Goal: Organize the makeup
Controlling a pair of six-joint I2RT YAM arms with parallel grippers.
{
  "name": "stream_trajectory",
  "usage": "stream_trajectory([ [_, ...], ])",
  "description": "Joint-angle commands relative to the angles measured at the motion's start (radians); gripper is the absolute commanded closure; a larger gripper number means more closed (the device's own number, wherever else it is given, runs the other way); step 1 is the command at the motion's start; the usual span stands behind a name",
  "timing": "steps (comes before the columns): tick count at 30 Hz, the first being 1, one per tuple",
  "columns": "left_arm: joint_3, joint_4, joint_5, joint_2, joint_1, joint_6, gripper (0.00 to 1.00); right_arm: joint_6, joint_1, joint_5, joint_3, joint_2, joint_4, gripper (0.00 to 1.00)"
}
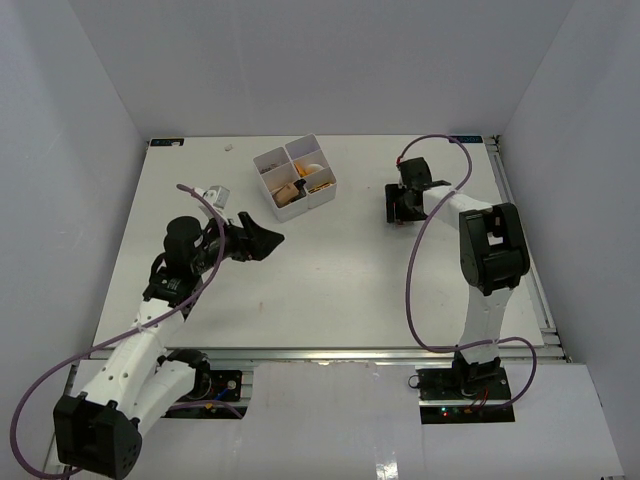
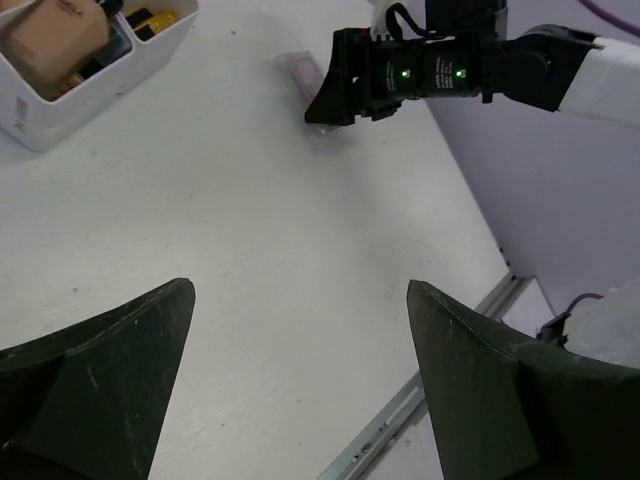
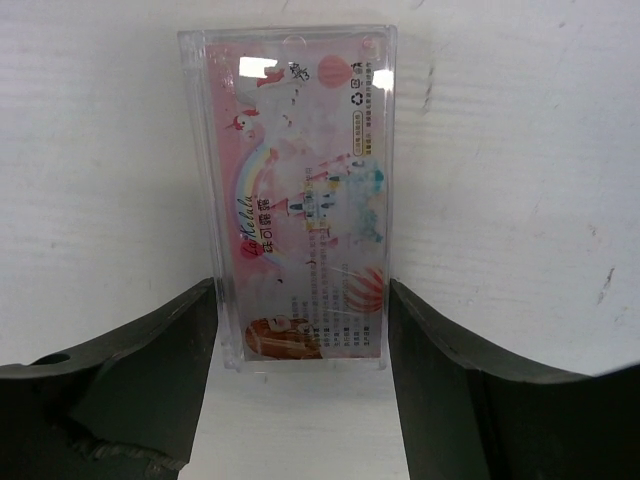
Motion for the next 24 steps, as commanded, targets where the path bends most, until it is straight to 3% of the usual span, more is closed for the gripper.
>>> stream_trajectory([
  [1, -0.043, 0.195, 0.146, 0.021, -0.002, -0.210, 0.02, -0.128, -0.001, -0.156, -0.065, -0.117, -0.013, 0.87],
  [3, -0.050, 0.228, 0.148, 0.049, -0.021, -0.268, 0.02, -0.187, -0.001, -0.265, -0.110, -0.187, -0.013, 0.92],
  [11, 0.053, 0.284, 0.008, 0.240, -0.246, -0.303, 0.02, -0.476, -0.001, -0.609, -0.291, -0.504, -0.034, 0.92],
  [18, 0.220, 0.301, -0.046, 0.476, -0.367, -0.323, 0.02, -0.613, -0.001, -0.717, -0.398, -0.744, -0.049, 0.92],
  [24, 0.339, 0.281, -0.046, 0.588, -0.421, -0.314, 0.02, -0.671, -0.001, -0.753, -0.462, -0.869, -0.068, 0.92],
])
